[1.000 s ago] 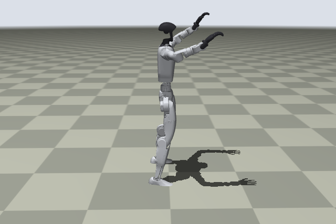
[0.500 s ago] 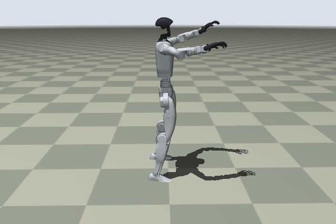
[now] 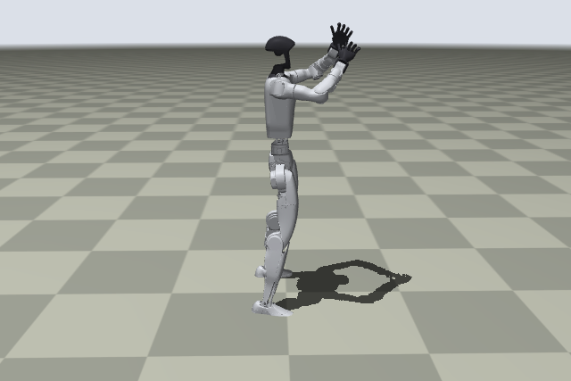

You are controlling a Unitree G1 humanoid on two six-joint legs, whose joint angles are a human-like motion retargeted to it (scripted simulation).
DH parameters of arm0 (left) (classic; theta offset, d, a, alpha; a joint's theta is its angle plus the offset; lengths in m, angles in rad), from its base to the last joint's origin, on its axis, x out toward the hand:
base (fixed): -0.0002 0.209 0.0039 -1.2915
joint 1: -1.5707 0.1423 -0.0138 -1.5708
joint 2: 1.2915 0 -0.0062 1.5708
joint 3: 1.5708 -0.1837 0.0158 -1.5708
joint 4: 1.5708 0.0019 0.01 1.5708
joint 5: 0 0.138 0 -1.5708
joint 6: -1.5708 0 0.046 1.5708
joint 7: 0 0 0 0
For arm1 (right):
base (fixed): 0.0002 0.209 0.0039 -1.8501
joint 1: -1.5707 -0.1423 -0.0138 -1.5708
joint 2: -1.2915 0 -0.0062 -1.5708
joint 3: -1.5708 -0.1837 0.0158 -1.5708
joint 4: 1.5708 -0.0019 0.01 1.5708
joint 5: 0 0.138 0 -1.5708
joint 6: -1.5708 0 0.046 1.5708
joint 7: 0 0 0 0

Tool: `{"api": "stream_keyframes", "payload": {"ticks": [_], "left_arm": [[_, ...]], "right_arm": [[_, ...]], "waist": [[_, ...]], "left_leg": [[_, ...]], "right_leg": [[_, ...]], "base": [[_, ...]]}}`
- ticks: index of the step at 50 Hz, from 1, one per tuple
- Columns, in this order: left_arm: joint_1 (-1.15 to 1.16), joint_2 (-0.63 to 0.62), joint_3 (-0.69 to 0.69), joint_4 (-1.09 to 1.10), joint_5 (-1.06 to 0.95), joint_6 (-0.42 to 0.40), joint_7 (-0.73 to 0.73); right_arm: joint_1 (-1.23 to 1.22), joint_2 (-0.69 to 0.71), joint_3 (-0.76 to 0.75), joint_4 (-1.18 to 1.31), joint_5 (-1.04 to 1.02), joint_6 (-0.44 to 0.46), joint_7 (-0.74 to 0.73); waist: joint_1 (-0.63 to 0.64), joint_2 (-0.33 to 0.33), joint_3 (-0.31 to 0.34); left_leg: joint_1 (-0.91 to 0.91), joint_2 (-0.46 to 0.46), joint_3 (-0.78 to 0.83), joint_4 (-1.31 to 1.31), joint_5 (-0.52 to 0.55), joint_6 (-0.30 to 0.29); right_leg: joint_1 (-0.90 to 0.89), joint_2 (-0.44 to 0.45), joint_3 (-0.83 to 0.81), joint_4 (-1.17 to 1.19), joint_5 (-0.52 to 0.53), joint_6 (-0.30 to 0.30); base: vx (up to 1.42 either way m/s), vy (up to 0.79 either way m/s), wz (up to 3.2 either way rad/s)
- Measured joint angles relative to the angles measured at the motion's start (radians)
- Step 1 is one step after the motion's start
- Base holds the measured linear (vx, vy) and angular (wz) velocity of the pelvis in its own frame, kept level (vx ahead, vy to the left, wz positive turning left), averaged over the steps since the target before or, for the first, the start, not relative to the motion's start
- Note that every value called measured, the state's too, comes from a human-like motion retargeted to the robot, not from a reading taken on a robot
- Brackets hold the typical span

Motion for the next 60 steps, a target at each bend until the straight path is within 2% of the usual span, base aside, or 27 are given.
{"api": "stream_keyframes", "payload": {"ticks": [3, 6, 12, 15, 19, 22, 25, 30, 35, 37, 41, 45, 52, 60], "left_arm": [[0.153, 0.046, -0.017, 0.106, 0.103, 0.08, -0.024], [0.256, 0.14, -0.032, 0.211, 0.274, 0.145, -0.017], [0.332, 0.441, 0.02, 0.294, 0.584, 0.147, 0.079], [0.289, 0.595, 0.023, 0.313, 0.692, 0.134, 0.13], [0.147, 0.729, -0.028, 0.35, 0.824, 0.137, 0.218], [0.004, 0.766, -0.103, 0.383, 0.922, 0.155, 0.276], [-0.169, 0.745, -0.23, 0.434, 1.008, 0.175, 0.31], [-0.214, 0.679, -0.307, 0.499, 1.093, 0.192, 0.287], [0.046, 0.547, -0.184, 0.499, 1.12, 0.198, 0.179], [0.134, 0.474, -0.151, 0.465, 1.1, 0.186, 0.142], [0.215, 0.355, -0.141, 0.312, 1.03, 0.139, 0.098], [0.145, 0.299, -0.178, 0.075, 0.915, 0.088, 0.089], [-0.127, 0.207, -0.142, -0.243, 0.562, 0.015, 0.186], [-0.225, 0.072, -0.042, -0.237, 0.264, -0.023, 0.168]], "right_arm": [[0.136, -0.062, 0.06, 0.103, -0.052, 0.035, 0.044], [0.236, -0.195, 0.095, 0.179, -0.193, 0.059, 0.06], [0.332, -0.597, 0.022, 0.15, -0.449, 0.038, -0.05], [0.301, -0.793, -0.022, 0.13, -0.5, 0.032, -0.102], [0.189, -0.988, -0.013, 0.144, -0.567, 0.048, -0.172], [0.088, -1.078, 0.033, 0.167, -0.632, 0.068, -0.21], [-0.014, -1.11, 0.106, 0.207, -0.705, 0.087, -0.228], [-0.013, -1.028, 0.132, 0.309, -0.778, 0.102, -0.208], [0.277, -0.803, -0.019, 0.371, -0.813, 0.095, -0.109], [0.361, -0.707, -0.021, 0.345, -0.833, 0.081, -0.069], [0.401, -0.566, 0.087, 0.208, -0.91, 0.03, 0.008], [0.296, -0.493, 0.197, -0.003, -0.932, -0.013, 0.059], [0.026, -0.362, 0.134, -0.317, -0.628, 0.008, 0.006], [-0.092, -0.17, 0.013, -0.342, -0.353, 0.038, -0.02]], "waist": [[-0.003, 0.003, 0.004], [-0.008, 0.005, 0.013], [-0.025, 0.011, 0.022], [-0.031, 0.018, 0.025], [-0.026, 0.031, 0.029], [-0.017, 0.035, 0.035], [-0.007, 0.031, 0.044], [-0.013, 0.025, 0.061], [-0.027, 0.003, 0.073], [-0.027, -0.007, 0.075], [-0.026, -0.017, 0.071], [-0.022, -0.014, 0.064], [-0.019, -0.013, 0.042], [-0.012, -0.018, 0.002]], "left_leg": [[0.005, -0.001, -0.006, -0.001, 0.0, 0.003], [0.006, -0.002, -0.01, -0.003, 0.0, 0.003], [-0.002, -0.005, -0.018, -0.008, 0.005, -0.006], [-0.01, 0.002, -0.017, -0.008, 0.007, -0.018], [-0.019, 0.023, -0.008, -0.007, 0.007, -0.037], [-0.021, 0.033, -0.003, -0.004, 0.006, -0.044], [-0.017, 0.039, 0.0, 0.0, 0.003, -0.048], [-0.008, 0.037, 0.002, 0.009, -0.006, -0.043], [0.008, 0.017, -0.006, 0.014, -0.012, -0.026], [0.012, 0.008, -0.008, 0.016, -0.014, -0.017], [0.003, 0.001, -0.007, 0.037, -0.022, -0.008], [0.006, 0.005, -0.005, 0.016, -0.013, -0.008], [-0.01, 0.009, 0.006, 0.01, -0.007, -0.01], [-0.018, 0.008, 0.01, 0.014, -0.008, -0.004]], "right_leg": [[0.009, -0.002, -0.007, 0.001, -0.004, -0.003], [0.015, -0.004, -0.015, -0.002, -0.005, -0.001], [0.018, -0.009, -0.03, -0.014, 0.002, 0.015], [0.015, -0.002, -0.033, -0.023, 0.009, 0.023], [0.008, 0.022, -0.031, -0.034, 0.019, 0.023], [0.005, 0.033, -0.029, -0.037, 0.022, 0.023], [0.008, 0.039, -0.027, -0.035, 0.021, 0.023], [0.017, 0.036, -0.024, -0.03, 0.014, 0.023], [0.031, 0.013, -0.024, -0.01, -0.004, 0.023], [0.033, 0.003, -0.023, -0.004, -0.01, 0.023], [0.033, -0.006, -0.022, 0.003, -0.018, 0.018], [0.02, 0.002, -0.014, 0.002, -0.014, 0.016], [-0.005, 0.008, 0.0, -0.005, -0.005, 0.017], [-0.017, 0.008, 0.006, -0.003, -0.006, 0.013]], "base": [[0.0, 0.0, 0.0], [0.0, 0.0, 0.0], [0.0, 0.0, 0.0], [0.0, 0.0, 0.0], [0.0, 0.0, 0.0], [0.0, 0.0, 0.0], [0.0, 0.0, 0.0], [0.0, 0.0, 0.0], [0.0, 0.0, 0.0], [0.0, 0.0, 0.0], [0.0, 0.0, 0.0], [0.0, 0.0, 0.0], [0.0, 0.0, 0.0], [0.0, 0.0, 0.0]]}}
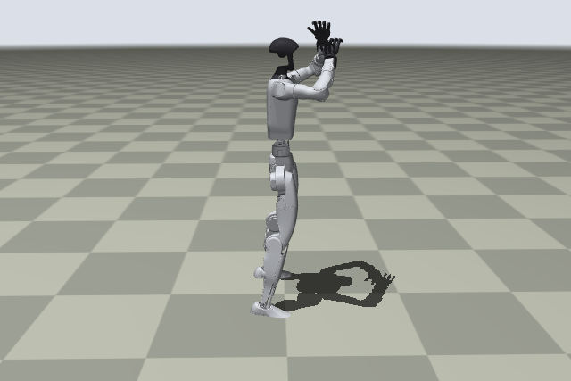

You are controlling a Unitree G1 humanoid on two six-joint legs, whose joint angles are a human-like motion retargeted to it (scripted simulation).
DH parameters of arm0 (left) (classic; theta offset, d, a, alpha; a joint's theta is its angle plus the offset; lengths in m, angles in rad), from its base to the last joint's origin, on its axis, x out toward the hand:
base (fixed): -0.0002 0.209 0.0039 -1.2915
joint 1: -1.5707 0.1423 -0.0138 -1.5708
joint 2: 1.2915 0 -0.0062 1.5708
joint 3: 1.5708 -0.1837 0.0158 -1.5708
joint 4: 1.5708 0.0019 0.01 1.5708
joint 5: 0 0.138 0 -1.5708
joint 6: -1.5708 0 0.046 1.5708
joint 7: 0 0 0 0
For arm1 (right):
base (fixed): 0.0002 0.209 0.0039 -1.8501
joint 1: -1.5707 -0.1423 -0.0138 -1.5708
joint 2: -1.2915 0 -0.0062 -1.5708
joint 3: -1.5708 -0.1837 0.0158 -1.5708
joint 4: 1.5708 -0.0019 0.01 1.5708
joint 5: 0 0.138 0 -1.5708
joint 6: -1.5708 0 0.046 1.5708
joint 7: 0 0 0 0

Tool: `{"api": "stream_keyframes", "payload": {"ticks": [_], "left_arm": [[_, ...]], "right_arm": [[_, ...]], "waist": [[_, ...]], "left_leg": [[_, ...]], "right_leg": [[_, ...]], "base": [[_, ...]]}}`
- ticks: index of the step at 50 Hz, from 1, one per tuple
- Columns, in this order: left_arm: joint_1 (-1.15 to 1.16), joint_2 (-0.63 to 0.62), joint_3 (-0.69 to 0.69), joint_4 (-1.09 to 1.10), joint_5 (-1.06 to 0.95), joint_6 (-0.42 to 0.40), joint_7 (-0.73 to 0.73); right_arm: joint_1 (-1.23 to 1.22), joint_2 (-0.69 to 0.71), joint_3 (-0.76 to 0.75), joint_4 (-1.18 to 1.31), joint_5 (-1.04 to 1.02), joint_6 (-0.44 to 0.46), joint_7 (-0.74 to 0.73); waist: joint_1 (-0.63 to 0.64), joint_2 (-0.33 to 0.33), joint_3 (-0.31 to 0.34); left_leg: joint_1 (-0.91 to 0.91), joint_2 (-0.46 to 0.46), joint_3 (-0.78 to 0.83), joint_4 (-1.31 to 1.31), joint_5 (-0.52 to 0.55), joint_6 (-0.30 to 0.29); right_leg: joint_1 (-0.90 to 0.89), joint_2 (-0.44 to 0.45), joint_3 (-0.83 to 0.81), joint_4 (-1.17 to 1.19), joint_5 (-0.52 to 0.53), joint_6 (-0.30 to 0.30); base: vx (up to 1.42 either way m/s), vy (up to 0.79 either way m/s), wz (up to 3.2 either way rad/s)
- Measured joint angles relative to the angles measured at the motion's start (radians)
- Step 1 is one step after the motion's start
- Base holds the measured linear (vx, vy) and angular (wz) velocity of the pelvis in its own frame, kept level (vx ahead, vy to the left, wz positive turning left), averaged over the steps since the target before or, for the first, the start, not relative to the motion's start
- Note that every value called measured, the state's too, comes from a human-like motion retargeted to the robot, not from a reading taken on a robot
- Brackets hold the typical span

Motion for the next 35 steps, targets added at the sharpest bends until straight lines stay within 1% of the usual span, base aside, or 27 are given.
{"api": "stream_keyframes", "payload": {"ticks": [3, 6, 8, 10, 12, 13, 15, 17, 21, 25, 28, 30, 33, 35], "left_arm": [[0.088, -0.034, 0.042, 0.03, -0.118, 0.005, -0.053], [0.244, -0.046, 0.064, 0.057, -0.239, 0.036, -0.125], [0.354, -0.032, 0.06, 0.086, -0.286, 0.076, -0.176], [0.429, 0.018, 0.028, 0.132, -0.273, 0.121, -0.221], [0.483, 0.095, -0.01, 0.192, -0.153, 0.147, -0.244], [0.502, 0.142, -0.029, 0.221, -0.063, 0.152, -0.248], [0.52, 0.245, -0.059, 0.266, 0.096, 0.165, -0.232], [0.527, 0.358, -0.066, 0.292, 0.221, 0.151, -0.198], [0.5, 0.567, -0.026, 0.33, 0.355, 0.114, -0.096], [0.403, 0.725, -0.003, 0.395, 0.473, 0.102, -0.014], [0.298, 0.788, -0.034, 0.462, 0.605, 0.12, 0.028], [0.225, 0.802, -0.074, 0.512, 0.714, 0.139, 0.053], [0.101, 0.769, -0.186, 0.601, 0.875, 0.172, 0.082], [0.02, 0.728, -0.285, 0.66, 0.939, 0.189, 0.078]], "right_arm": [[0.068, 0.075, -0.034, 0.054, 0.071, 0.008, 0.014], [0.195, 0.128, -0.038, 0.117, 0.113, 0.017, 0.046], [0.283, 0.13, -0.016, 0.172, 0.092, 0.028, 0.072], [0.346, 0.093, 0.021, 0.239, 0.028, 0.04, 0.107], [0.402, 0.004, 0.061, 0.311, -0.091, 0.033, 0.133], [0.428, -0.056, 0.079, 0.343, -0.156, 0.021, 0.147], [0.47, -0.194, 0.098, 0.391, -0.273, 0.016, 0.147], [0.52, -0.352, 0.08, 0.412, -0.327, -0.003, 0.126], [0.609, -0.658, -0.036, 0.438, -0.331, -0.02, 0.041], [0.638, -0.898, -0.156, 0.486, -0.317, -0.018, -0.035], [0.611, -1.027, -0.195, 0.517, -0.337, -0.013, -0.072], [0.589, -1.081, -0.207, 0.531, -0.359, -0.011, -0.092], [0.561, -1.088, -0.21, 0.544, -0.4, -0.008, -0.111], [0.544, -1.043, -0.2, 0.555, -0.423, -0.004, -0.106]], "waist": [[-0.003, -0.002, 0.001], [-0.01, -0.003, -0.003], [-0.013, 0.001, -0.003], [-0.018, 0.003, 0.01], [-0.025, 0.005, 0.012], [-0.031, 0.004, 0.009], [-0.032, 0.008, 0.008], [-0.039, 0.008, 0.005], [-0.042, 0.015, -0.003], [-0.039, 0.035, -0.02], [-0.031, 0.053, -0.031], [-0.022, 0.063, -0.036], [-0.011, 0.066, -0.04], [-0.01, 0.058, -0.041]], "left_leg": [[0.005, -0.002, -0.004, 0.004, -0.004, 0.004], [-0.001, -0.004, -0.009, 0.029, -0.014, 0.011], [0.008, -0.005, -0.014, 0.015, -0.01, 0.014], [0.018, -0.004, -0.018, 0.003, -0.009, 0.012], [0.014, -0.006, -0.022, 0.014, -0.013, 0.011], [-0.007, -0.008, -0.021, 0.052, -0.027, 0.009], [-0.001, -0.01, -0.029, 0.028, -0.019, 0.009], [-0.022, -0.013, -0.032, 0.059, -0.027, 0.004], [-0.038, -0.012, -0.039, 0.056, -0.024, -0.005], [-0.054, 0.01, -0.038, 0.054, -0.021, -0.022], [-0.059, 0.022, -0.036, 0.056, -0.023, -0.032], [-0.059, 0.028, -0.033, 0.059, -0.026, -0.037], [-0.05, 0.033, -0.029, 0.064, -0.034, -0.041], [-0.04, 0.032, -0.025, 0.068, -0.039, -0.04]], "right_leg": [[0.006, -0.002, -0.003, 0.007, -0.007, -0.006], [0.015, -0.008, -0.011, 0.012, -0.015, -0.015], [0.02, -0.007, -0.015, 0.013, -0.017, -0.02], [0.028, -0.007, -0.02, 0.012, -0.019, -0.023], [0.035, -0.011, -0.028, 0.011, -0.021, -0.02], [0.037, -0.017, -0.035, 0.011, -0.024, -0.018], [0.036, -0.017, -0.04, 0.007, -0.02, -0.011], [0.04, -0.023, -0.053, 0.002, -0.02, -0.005], [0.036, -0.022, -0.066, -0.01, -0.01, 0.009], [0.027, 0.002, -0.072, -0.027, 0.002, 0.01], [0.024, 0.015, -0.073, -0.033, 0.006, 0.01], [0.025, 0.021, -0.072, -0.035, 0.007, 0.01], [0.032, 0.026, -0.068, -0.033, 0.003, 0.01], [0.04, 0.024, -0.064, -0.03, -0.001, 0.01]], "base": [[0.0, 0.0, 0.0], [0.0, 0.0, 0.0], [0.0, 0.0, 0.0], [0.0, 0.0, 0.0], [0.01, 0.01, 0.12], [0.02, 0.02, 0.25], [0.01, 0.01, 0.1], [0.03, 0.02, 0.23], [0.01, 0.0, 0.05], [0.0, 0.0, 0.0], [0.0, 0.0, 0.0], [0.0, 0.0, 0.0], [0.0, 0.0, 0.0], [0.0, 0.0, 0.0]]}}
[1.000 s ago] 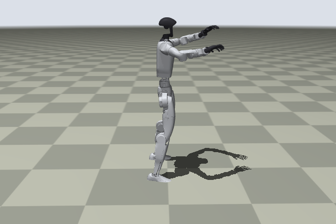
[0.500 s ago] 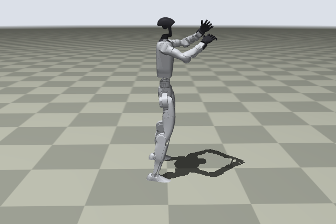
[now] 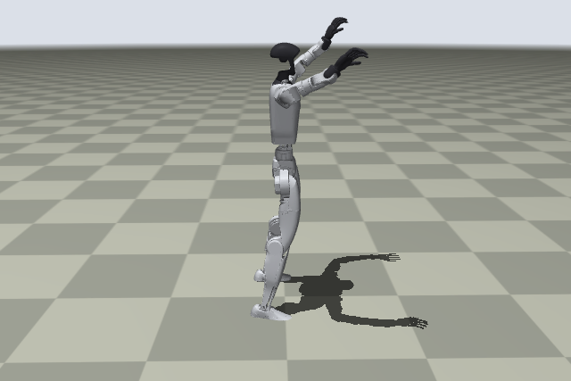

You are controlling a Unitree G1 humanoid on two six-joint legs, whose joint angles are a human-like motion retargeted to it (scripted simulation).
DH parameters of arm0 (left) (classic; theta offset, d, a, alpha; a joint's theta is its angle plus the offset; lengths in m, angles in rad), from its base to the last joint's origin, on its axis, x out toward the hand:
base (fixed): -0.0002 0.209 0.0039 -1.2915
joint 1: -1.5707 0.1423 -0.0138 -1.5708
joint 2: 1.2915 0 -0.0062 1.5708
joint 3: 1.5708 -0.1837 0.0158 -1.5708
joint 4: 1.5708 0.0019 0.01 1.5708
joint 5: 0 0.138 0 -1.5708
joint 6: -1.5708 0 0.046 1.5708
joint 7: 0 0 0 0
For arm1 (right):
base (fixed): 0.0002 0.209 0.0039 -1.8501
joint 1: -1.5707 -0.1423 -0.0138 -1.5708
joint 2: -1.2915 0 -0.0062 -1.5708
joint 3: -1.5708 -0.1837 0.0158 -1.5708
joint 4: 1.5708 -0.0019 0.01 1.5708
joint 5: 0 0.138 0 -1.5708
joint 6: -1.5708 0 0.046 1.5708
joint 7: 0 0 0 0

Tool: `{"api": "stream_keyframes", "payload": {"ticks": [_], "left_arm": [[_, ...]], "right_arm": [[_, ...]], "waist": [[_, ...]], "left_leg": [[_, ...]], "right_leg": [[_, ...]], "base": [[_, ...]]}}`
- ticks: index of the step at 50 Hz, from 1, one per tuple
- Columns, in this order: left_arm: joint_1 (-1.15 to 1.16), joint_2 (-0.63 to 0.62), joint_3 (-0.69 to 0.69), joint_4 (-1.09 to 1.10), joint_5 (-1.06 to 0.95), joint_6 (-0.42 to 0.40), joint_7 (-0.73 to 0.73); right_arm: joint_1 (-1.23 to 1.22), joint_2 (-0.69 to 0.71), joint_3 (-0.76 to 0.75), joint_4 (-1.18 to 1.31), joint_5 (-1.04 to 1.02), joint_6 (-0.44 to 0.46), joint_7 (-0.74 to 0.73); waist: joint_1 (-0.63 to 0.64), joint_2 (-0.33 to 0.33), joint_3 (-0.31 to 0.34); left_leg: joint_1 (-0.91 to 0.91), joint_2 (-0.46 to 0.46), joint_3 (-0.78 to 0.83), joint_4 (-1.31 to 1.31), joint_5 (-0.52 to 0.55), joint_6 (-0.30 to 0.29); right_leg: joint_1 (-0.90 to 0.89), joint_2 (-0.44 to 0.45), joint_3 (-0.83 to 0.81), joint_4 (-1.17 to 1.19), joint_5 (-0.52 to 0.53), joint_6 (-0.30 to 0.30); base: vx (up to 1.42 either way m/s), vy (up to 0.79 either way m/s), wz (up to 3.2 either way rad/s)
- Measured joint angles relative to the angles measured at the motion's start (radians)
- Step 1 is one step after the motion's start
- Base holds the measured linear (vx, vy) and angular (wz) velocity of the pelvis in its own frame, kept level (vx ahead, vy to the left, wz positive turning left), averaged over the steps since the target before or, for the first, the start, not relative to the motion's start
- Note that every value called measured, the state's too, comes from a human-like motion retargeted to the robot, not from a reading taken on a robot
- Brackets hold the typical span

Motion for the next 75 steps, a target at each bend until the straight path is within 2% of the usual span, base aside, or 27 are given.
{"api": "stream_keyframes", "payload": {"ticks": [3, 7, 11, 16, 20, 24, 28, 31, 35, 37, 40, 45, 50, 55, 59, 62, 65, 68, 70, 73, 75], "left_arm": [[-0.011, -0.064, -0.066, 0.047, -0.034, 0.002, -0.068], [0.183, -0.183, 0.045, 0.004, -0.213, -0.015, -0.19], [0.336, -0.321, 0.132, -0.173, -0.335, -0.042, -0.231], [0.251, -0.477, 0.112, -0.448, -0.484, -0.088, -0.207], [0.088, -0.604, 0.134, -0.583, -0.683, -0.129, -0.147], [-0.045, -0.718, 0.203, -0.605, -0.884, -0.184, -0.09], [-0.138, -0.778, 0.249, -0.569, -1.031, -0.236, -0.086], [-0.121, -0.789, 0.272, -0.538, -1.119, -0.264, -0.133], [0.016, -0.776, 0.309, -0.507, -1.217, -0.262, -0.233], [0.128, -0.763, 0.329, -0.481, -1.191, -0.236, -0.252], [0.296, -0.721, 0.342, -0.422, -1.024, -0.18, -0.241], [0.482, -0.574, 0.319, -0.282, -0.679, -0.08, -0.218], [0.606, -0.341, 0.386, -0.219, -0.54, -0.066, -0.157], [0.585, -0.104, 0.485, -0.186, -0.476, -0.079, 0.005], [0.462, 0.023, 0.457, -0.14, -0.368, -0.062, 0.089], [0.344, 0.062, 0.383, -0.107, -0.262, -0.031, 0.118], [0.199, 0.038, 0.257, -0.053, -0.162, 0.006, 0.117], [0.079, -0.031, 0.126, 0.025, -0.104, 0.042, 0.096], [0.064, -0.083, 0.087, 0.073, -0.095, 0.056, 0.072], [0.192, -0.197, 0.144, 0.115, -0.131, 0.065, 0.027], [0.324, -0.299, 0.216, 0.125, -0.177, 0.063, -0.012]], "right_arm": [[-0.013, 0.133, 0.032, 0.013, -0.023, 0.003, 0.052], [-0.005, 0.332, 0.105, -0.009, -0.021, -0.017, 0.171], [-0.093, 0.504, 0.281, -0.092, 0.02, -0.05, 0.27], [-0.283, 0.721, 0.422, -0.241, 0.124, -0.054, 0.277], [-0.438, 0.896, 0.394, -0.331, 0.251, -0.03, 0.212], [-0.562, 1.058, 0.295, -0.364, 0.357, -0.011, 0.126], [-0.668, 1.182, 0.207, -0.356, 0.449, -0.017, 0.071], [-0.689, 1.225, 0.167, -0.337, 0.467, -0.026, 0.062], [-0.619, 1.225, 0.158, -0.292, 0.423, -0.018, 0.082], [-0.532, 1.205, 0.18, -0.261, 0.376, -0.008, 0.102], [-0.39, 1.147, 0.25, -0.197, 0.268, 0.002, 0.144], [-0.202, 0.974, 0.345, -0.044, 0.163, -0.001, 0.218], [-0.038, 0.699, 0.231, 0.035, 0.256, -0.015, 0.162], [-0.012, 0.389, 0.093, 0.053, 0.284, -0.011, 0.011], [-0.117, 0.2, 0.094, 0.073, 0.249, -0.003, -0.088], [-0.233, 0.126, 0.134, 0.086, 0.196, 0.018, -0.148], [-0.345, 0.123, 0.201, 0.111, 0.158, 0.038, -0.173], [-0.402, 0.203, 0.248, 0.168, 0.134, 0.063, -0.158], [-0.367, 0.288, 0.231, 0.212, 0.128, 0.072, -0.129], [-0.198, 0.455, 0.156, 0.26, 0.114, 0.08, -0.072], [-0.106, 0.575, 0.163, 0.291, 0.108, 0.079, -0.006]], "waist": [[-0.015, -0.023, 0.004], [-0.026, -0.051, 0.011], [-0.024, -0.052, 0.01], [-0.023, -0.047, 0.002], [-0.019, -0.044, -0.001], [-0.01, -0.039, -0.015], [-0.006, -0.035, -0.006], [-0.004, -0.032, -0.002], [-0.002, -0.033, 0.011], [-0.002, -0.034, 0.006], [-0.004, -0.031, 0.006], [-0.016, -0.033, 0.028], [-0.029, -0.036, 0.034], [-0.019, -0.03, 0.051], [-0.01, -0.019, 0.043], [0.006, -0.007, 0.037], [0.021, -0.003, 0.03], [0.026, -0.005, 0.03], [0.017, -0.016, 0.032], [0.008, -0.045, 0.033], [0.012, -0.055, 0.029]], "left_leg": [[0.019, -0.01, 0.003, 0.003, -0.007, 0.008], [0.045, -0.034, 0.003, -0.001, -0.01, 0.026], [0.057, -0.048, 0.005, -0.005, -0.008, 0.038], [0.051, -0.045, 0.014, -0.01, -0.001, 0.042], [0.038, -0.042, 0.025, -0.013, 0.006, 0.044], [0.023, -0.039, 0.037, -0.016, 0.013, 0.045], [0.019, -0.035, 0.047, -0.015, 0.014, 0.041], [0.021, -0.035, 0.048, -0.014, 0.012, 0.041], [0.051, -0.038, 0.043, -0.042, 0.019, 0.043], [0.058, -0.041, 0.036, -0.046, 0.019, 0.048], [0.087, -0.042, 0.023, -0.079, 0.028, 0.052], [0.097, -0.045, 0.01, -0.08, 0.024, 0.047], [0.051, -0.048, 0.007, -0.016, 0.007, 0.041], [0.065, -0.047, 0.008, -0.085, 0.041, 0.027], [0.019, -0.037, 0.021, -0.028, 0.03, 0.026], [0.009, -0.025, 0.028, -0.026, 0.032, 0.021], [0.007, -0.02, 0.031, -0.024, 0.032, 0.022], [0.05, -0.016, 0.03, -0.087, 0.049, 0.013], [0.061, -0.02, 0.028, -0.087, 0.046, 0.017], [0.08, -0.035, 0.02, -0.087, 0.041, 0.03], [0.091, -0.037, 0.018, -0.086, 0.037, 0.035]], "right_leg": [[0.014, -0.012, 0.005, 0.008, -0.01, 0.0], [0.031, -0.038, 0.01, 0.025, -0.025, 0.0], [0.034, -0.052, 0.018, 0.035, -0.032, -0.003], [0.018, -0.047, 0.033, 0.032, -0.024, -0.011], [-0.003, -0.041, 0.047, 0.027, -0.015, -0.015], [-0.028, -0.037, 0.062, 0.023, -0.005, -0.019], [-0.038, -0.032, 0.072, 0.021, -0.001, -0.024], [-0.036, -0.031, 0.073, 0.021, -0.001, -0.027], [-0.022, -0.033, 0.071, 0.028, -0.006, -0.029], [-0.014, -0.035, 0.067, 0.03, -0.009, -0.03], [0.003, -0.035, 0.058, 0.032, -0.013, -0.03], [0.023, -0.04, 0.042, 0.034, -0.019, -0.025], [0.022, -0.05, 0.025, 0.028, -0.017, -0.019], [0.001, -0.043, 0.031, 0.018, 0.002, -0.002], [-0.015, -0.037, 0.032, 0.009, 0.011, 0.0], [-0.026, -0.024, 0.037, 0.003, 0.018, 0.0], [-0.03, -0.018, 0.041, 0.004, 0.018, 0.0], [-0.025, -0.009, 0.047, 0.008, 0.016, 0.0], [-0.015, -0.014, 0.047, 0.013, 0.009, 0.0], [0.003, -0.03, 0.044, 0.026, -0.006, 0.0], [0.012, -0.033, 0.044, 0.033, -0.014, -0.006]], "base": [[0.0, 0.0, 0.0], [0.0, 0.0, 0.0], [0.0, 0.0, 0.0], [0.0, 0.0, 0.0], [0.0, 0.0, 0.0], [0.0, 0.0, 0.0], [0.0, 0.0, 0.0], [0.0, 0.0, 0.0], [0.0, 0.0, 0.0], [0.0, 0.0, 0.0], [0.0, 0.0, 0.0], [0.0, 0.0, 0.0], [0.0, 0.0, 0.08], [0.0, 0.0, 0.0], [0.0, 0.0, 0.0], [0.0, 0.0, 0.0], [0.0, 0.0, 0.0], [0.0, 0.0, 0.0], [0.0, 0.0, 0.0], [0.0, 0.0, 0.0], [0.0, 0.0, 0.0]]}}
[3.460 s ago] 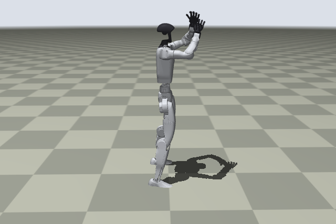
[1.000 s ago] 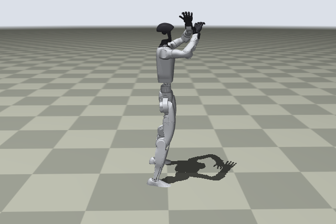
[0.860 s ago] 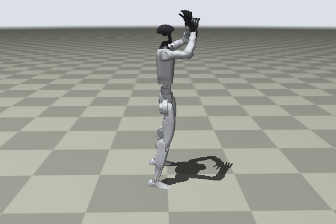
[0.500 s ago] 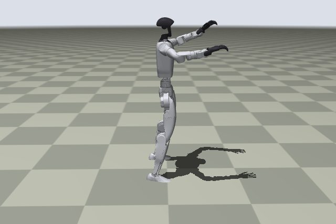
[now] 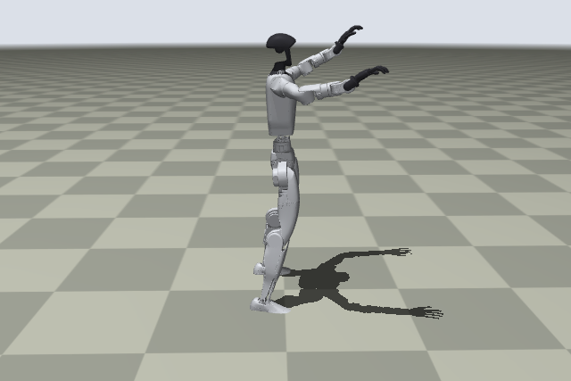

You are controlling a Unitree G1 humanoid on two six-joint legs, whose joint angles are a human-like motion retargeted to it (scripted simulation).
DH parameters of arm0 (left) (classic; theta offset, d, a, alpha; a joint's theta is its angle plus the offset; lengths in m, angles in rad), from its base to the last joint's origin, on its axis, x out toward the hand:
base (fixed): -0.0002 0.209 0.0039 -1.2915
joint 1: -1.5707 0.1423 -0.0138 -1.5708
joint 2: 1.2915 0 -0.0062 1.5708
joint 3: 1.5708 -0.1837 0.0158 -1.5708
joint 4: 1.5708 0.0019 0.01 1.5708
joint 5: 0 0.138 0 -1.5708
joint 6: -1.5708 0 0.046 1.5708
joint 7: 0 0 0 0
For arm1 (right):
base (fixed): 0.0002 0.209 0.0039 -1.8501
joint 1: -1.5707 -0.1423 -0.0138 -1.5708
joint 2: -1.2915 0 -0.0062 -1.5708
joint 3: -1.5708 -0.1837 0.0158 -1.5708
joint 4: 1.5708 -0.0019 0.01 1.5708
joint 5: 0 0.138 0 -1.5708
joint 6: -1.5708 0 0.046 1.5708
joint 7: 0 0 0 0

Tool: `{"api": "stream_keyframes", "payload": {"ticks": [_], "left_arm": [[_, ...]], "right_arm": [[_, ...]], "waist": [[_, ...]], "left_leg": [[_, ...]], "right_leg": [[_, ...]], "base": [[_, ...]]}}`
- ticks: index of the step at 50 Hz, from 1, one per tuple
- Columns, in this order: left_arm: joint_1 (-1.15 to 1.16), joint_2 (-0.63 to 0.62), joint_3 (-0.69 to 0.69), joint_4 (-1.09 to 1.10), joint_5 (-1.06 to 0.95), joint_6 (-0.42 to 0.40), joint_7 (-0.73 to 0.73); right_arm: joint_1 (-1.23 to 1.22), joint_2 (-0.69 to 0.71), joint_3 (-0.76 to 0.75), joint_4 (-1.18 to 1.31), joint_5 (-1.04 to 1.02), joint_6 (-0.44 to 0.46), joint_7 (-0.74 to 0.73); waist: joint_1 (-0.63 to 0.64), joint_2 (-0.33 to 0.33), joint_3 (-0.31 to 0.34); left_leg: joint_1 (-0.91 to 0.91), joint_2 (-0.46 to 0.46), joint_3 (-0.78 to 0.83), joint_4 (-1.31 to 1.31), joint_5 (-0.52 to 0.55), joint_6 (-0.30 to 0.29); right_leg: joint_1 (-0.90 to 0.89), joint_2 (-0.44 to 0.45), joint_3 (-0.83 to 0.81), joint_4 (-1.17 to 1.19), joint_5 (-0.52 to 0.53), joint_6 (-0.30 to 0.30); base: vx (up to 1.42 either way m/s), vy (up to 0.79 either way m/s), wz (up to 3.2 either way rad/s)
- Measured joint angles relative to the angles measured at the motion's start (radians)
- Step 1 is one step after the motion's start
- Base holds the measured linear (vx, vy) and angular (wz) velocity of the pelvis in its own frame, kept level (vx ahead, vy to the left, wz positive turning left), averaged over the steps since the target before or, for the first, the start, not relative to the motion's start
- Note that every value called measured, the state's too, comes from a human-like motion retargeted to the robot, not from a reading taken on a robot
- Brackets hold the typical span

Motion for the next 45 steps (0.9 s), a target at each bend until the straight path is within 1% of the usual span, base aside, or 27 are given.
{"api": "stream_keyframes", "payload": {"ticks": [2, 5, 7, 10, 15, 20, 23, 27, 31, 35, 38, 40, 43, 45], "left_arm": [[0.111, -0.11, 0.057, -0.008, -0.063, -0.008, -0.048], [0.201, -0.256, 0.088, -0.068, -0.173, -0.028, -0.106], [0.2, -0.321, 0.076, -0.157, -0.243, -0.054, -0.121], [0.119, -0.372, 0.044, -0.336, -0.342, -0.102, -0.123], [-0.161, -0.424, 0.027, -0.593, -0.498, -0.173, -0.082], [-0.412, -0.504, 0.064, -0.68, -0.643, -0.232, -0.031], [-0.485, -0.545, 0.084, -0.68, -0.719, -0.254, -0.037], [-0.466, -0.578, 0.096, -0.667, -0.797, -0.254, -0.082], [-0.31, -0.571, 0.109, -0.638, -0.812, -0.222, -0.136], [-0.071, -0.517, 0.106, -0.557, -0.709, -0.174, -0.16], [0.098, -0.442, 0.084, -0.438, -0.556, -0.117, -0.175], [0.189, -0.382, 0.081, -0.347, -0.461, -0.074, -0.21], [0.287, -0.264, 0.117, -0.252, -0.331, -0.048, -0.221], [0.326, -0.163, 0.163, -0.227, -0.233, -0.05, -0.176]], "right_arm": [[0.034, 0.123, 0.074, 0.036, -0.001, -0.007, 0.094], [0.041, 0.291, 0.198, 0.046, 0.0, -0.024, 0.216], [0.022, 0.369, 0.248, -0.012, 0.012, -0.037, 0.239], [-0.051, 0.448, 0.27, -0.16, 0.063, -0.059, 0.23], [-0.249, 0.508, 0.211, -0.432, 0.155, -0.067, 0.178], [-0.43, 0.543, 0.115, -0.576, 0.167, -0.047, 0.11], [-0.481, 0.576, 0.046, -0.597, 0.207, -0.047, 0.093], [-0.467, 0.633, -0.029, -0.586, 0.3, -0.055, 0.094], [-0.366, 0.661, -0.039, -0.542, 0.341, -0.06, 0.116], [-0.214, 0.623, 0.006, -0.436, 0.274, -0.056, 0.145], [-0.106, 0.542, 0.054, -0.296, 0.177, -0.045, 0.171], [-0.036, 0.466, 0.071, -0.199, 0.134, -0.039, 0.211], [0.084, 0.317, 0.028, -0.115, 0.125, -0.046, 0.23], [0.159, 0.195, -0.041, -0.102, 0.131, -0.058, 0.191]], "waist": [[0.002, -0.002, -0.005], [-0.003, -0.006, -0.016], [-0.007, -0.008, -0.024], [-0.01, -0.009, -0.028], [0.001, -0.007, -0.031], [0.016, -0.009, -0.034], [0.018, -0.014, -0.031], [0.02, -0.018, -0.025], [0.018, -0.018, -0.017], [0.014, -0.013, -0.014], [0.017, -0.005, -0.001], [0.017, -0.002, 0.01], [0.013, -0.007, 0.013], [0.011, -0.007, 0.012]], "left_leg": [[0.006, 0.001, -0.001, 0.005, -0.005, 0.004], [-0.008, 0.001, 0.001, 0.046, -0.022, 0.01], [-0.016, 0.001, 0.002, 0.063, -0.028, 0.014], [-0.022, 0.002, 0.004, 0.068, -0.029, 0.015], [-0.005, 0.005, 0.012, 0.007, -0.005, 0.008], [-0.012, 0.005, 0.025, 0.0, 0.002, 0.009], [-0.04, 0.003, 0.032, 0.05, -0.013, 0.016], [-0.053, 0.003, 0.03, 0.073, -0.023, 0.018], [-0.049, 0.0, 0.022, 0.079, -0.028, 0.023], [-0.043, -0.003, 0.014, 0.078, -0.028, 0.027], [-0.008, -0.004, 0.006, 0.018, -0.008, 0.025], [0.001, -0.004, 0.003, 0.004, -0.004, 0.022], [-0.025, -0.008, 0.002, 0.047, -0.017, 0.021], [-0.041, -0.009, -0.002, 0.066, -0.024, 0.02]], "right_leg": [[0.007, 0.0, 0.0, 0.005, -0.006, -0.007], [0.012, -0.003, -0.003, 0.012, -0.014, -0.016], [0.012, -0.003, -0.003, 0.012, -0.016, -0.021], [0.006, -0.002, 0.001, 0.012, -0.013, -0.021], [-0.018, 0.008, 0.022, 0.008, 0.002, -0.013], [-0.038, 0.011, 0.037, 0.005, 0.01, -0.01], [-0.041, 0.005, 0.036, 0.006, 0.008, -0.013], [-0.044, 0.003, 0.035, 0.009, 0.006, -0.016], [-0.034, -0.001, 0.029, 0.014, 0.002, -0.021], [-0.021, -0.004, 0.02, 0.013, 0.0, -0.025], [-0.014, -0.001, 0.018, 0.011, 0.003, -0.024], [-0.009, -0.001, 0.014, 0.01, 0.002, -0.022], [-0.004, -0.01, 0.003, 0.005, 0.0, -0.017], [-0.004, -0.012, -0.004, 0.001, 0.002, -0.011]], "base": [[0.0, 0.0, 0.0], [0.0, 0.0, 0.0], [0.0, 0.0, 0.0], [0.0, 0.0, 0.0], [0.0, 0.0, -0.13], [0.0, 0.0, 0.0], [0.0, 0.0, 0.0], [0.0, 0.0, 0.0], [0.0, 0.0, 0.0], [0.0, 0.0, 0.0], [0.0, 0.0, 0.0], [0.0, 0.0, 0.0], [0.0, 0.01, 0.14], [0.0, 0.0, 0.1]]}}
